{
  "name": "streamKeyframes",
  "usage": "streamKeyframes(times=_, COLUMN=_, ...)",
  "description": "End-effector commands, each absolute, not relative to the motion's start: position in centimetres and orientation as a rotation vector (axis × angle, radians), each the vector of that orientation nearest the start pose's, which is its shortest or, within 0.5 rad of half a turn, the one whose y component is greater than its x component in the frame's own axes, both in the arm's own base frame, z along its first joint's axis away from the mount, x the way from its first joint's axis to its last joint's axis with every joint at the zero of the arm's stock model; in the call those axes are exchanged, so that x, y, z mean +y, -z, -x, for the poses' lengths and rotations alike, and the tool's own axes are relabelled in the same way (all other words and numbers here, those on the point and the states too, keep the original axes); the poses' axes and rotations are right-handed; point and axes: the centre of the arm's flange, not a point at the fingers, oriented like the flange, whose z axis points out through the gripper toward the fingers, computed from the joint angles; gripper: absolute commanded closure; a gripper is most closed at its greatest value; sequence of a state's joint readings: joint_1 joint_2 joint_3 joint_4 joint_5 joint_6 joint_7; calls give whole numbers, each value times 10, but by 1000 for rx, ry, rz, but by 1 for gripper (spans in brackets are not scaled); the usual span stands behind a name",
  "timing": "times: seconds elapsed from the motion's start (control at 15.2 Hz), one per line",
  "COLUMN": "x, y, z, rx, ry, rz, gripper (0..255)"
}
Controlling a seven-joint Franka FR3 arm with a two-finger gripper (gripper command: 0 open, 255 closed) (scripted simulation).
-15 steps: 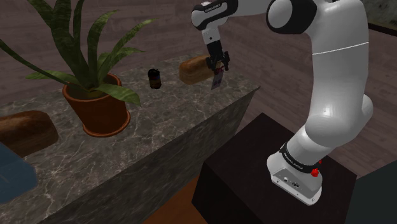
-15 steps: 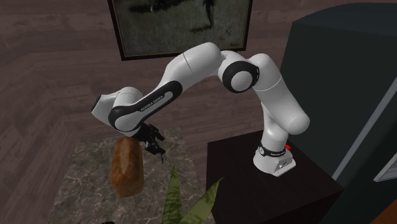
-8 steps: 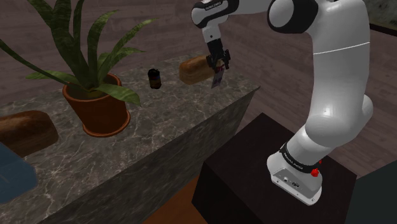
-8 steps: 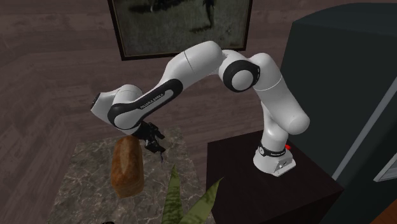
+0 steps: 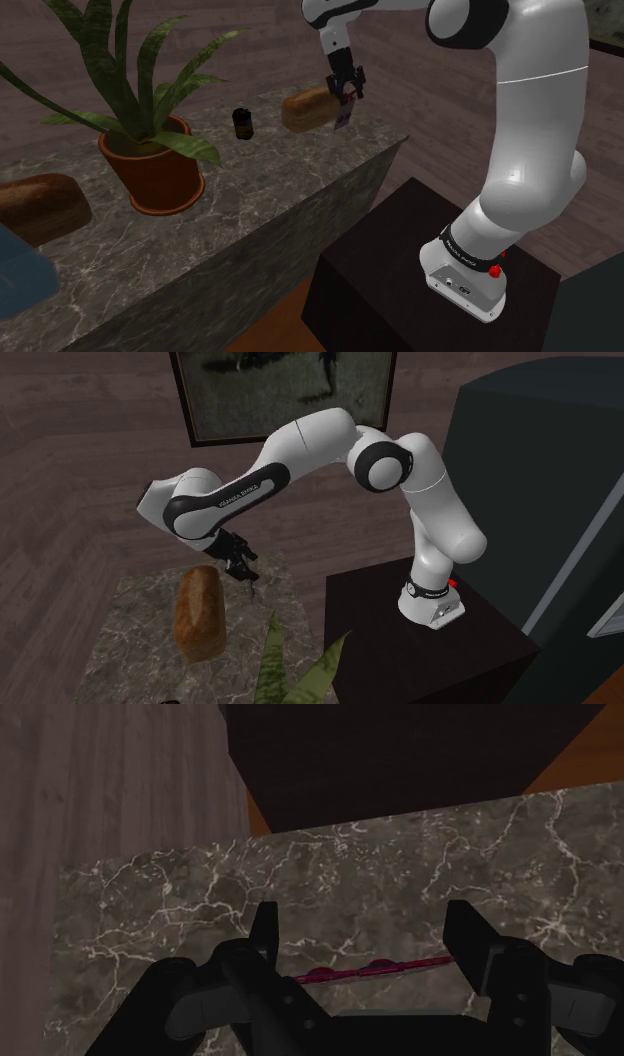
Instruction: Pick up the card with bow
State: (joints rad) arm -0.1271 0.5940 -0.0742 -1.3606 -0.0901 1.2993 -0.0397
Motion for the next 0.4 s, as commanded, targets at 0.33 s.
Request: streamKeyframes(times=0.33, x=-130, y=-372, z=-624, rx=238, ry=-1044, rz=3012, gripper=255)
